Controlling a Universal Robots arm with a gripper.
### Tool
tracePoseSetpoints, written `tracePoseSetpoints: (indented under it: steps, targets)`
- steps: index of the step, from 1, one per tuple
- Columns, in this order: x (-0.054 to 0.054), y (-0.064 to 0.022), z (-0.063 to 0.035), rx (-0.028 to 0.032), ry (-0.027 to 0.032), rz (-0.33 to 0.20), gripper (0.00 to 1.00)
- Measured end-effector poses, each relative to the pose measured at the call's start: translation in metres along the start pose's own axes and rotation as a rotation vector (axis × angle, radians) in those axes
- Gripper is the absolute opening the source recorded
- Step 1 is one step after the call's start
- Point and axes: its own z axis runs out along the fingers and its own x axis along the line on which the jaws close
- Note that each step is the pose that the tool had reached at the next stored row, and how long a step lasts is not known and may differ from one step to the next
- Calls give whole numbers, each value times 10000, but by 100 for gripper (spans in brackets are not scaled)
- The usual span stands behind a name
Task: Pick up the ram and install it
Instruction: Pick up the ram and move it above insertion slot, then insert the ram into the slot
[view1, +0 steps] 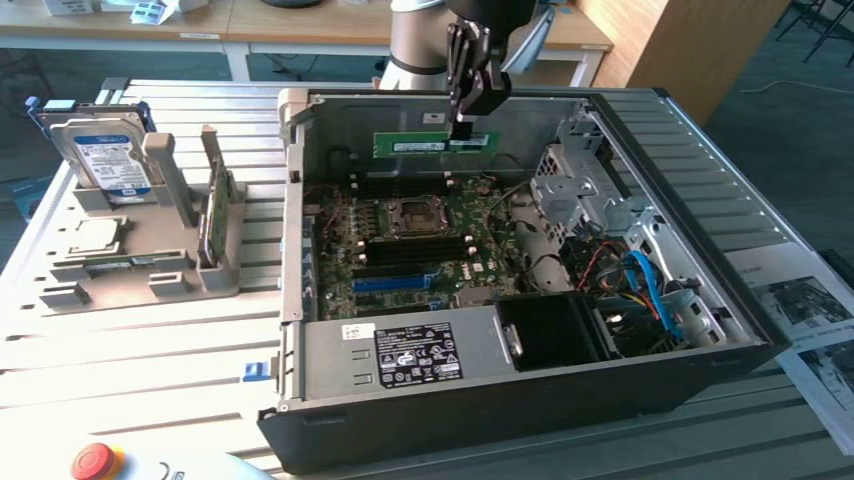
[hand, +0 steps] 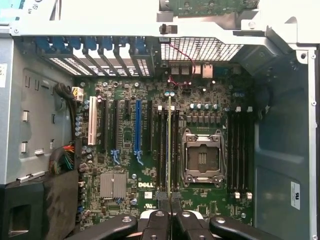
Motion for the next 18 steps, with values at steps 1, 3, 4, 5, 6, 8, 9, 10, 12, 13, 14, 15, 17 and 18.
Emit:
tracePoseSetpoints:
  steps: [1, 3, 4, 5, 6, 8, 9, 10, 12, 13, 14, 15, 17, 18]
  targets:
    - [0, 0, 0, 0, 0, 0, 12]
    - [0, 1, 0, 0, -1, 1, 12]
    - [0, 1, 0, 0, -1, 2, 12]
    - [0, 1, 0, 0, -1, 1, 12]
    - [0, 1, 0, 0, -1, 1, 12]
    - [0, 1, 0, 0, -1, 1, 12]
    - [0, 1, 1, 0, -1, 1, 12]
    - [0, 1, 0, 0, -1, 1, 12]
    - [0, 1, 1, 0, -1, 1, 12]
    - [-1, 0, 3, 1, -2, 1, 12]
    - [-1, 0, 8, 0, -2, 1, 12]
    - [-1, 0, 15, 0, -1, 1, 12]
    - [-1, -1, 38, 0, -1, 1, 12]
    - [-2, -2, 53, 0, -1, 0, 12]
